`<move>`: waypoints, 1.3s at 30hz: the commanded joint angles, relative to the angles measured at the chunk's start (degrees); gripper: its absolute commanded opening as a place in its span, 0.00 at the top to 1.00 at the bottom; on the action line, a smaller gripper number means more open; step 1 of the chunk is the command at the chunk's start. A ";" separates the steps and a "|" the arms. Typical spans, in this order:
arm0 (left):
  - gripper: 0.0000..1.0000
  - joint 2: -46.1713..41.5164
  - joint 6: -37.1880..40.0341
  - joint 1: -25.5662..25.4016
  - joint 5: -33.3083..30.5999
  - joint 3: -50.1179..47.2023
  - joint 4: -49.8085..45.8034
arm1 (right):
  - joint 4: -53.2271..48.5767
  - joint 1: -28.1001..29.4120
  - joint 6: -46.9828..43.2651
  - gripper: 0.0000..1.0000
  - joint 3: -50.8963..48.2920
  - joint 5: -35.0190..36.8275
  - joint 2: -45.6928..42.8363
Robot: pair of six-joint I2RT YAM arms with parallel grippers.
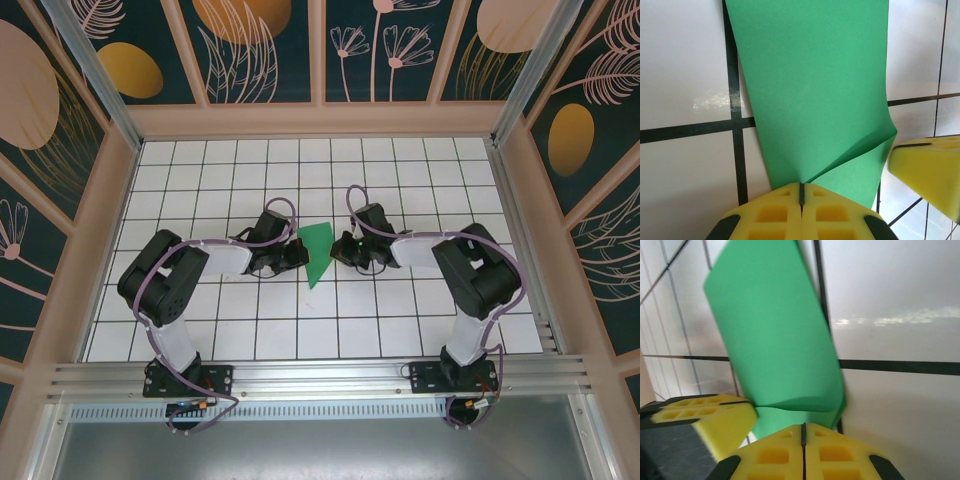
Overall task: Fold a paper plane with a square sheet of paper (pick it up from the middle)
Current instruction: Third fold the triangle at the center of the table.
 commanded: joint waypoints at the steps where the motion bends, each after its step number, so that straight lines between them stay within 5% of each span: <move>1: 0.92 -0.44 0.46 0.11 -3.40 -1.29 -2.69 | 1.95 0.70 -0.91 0.91 -0.07 -1.62 -2.65; 39: 0.92 -1.62 -0.36 0.15 -5.06 -3.07 -1.90 | 2.65 10.92 -2.29 0.91 -0.68 -8.81 4.58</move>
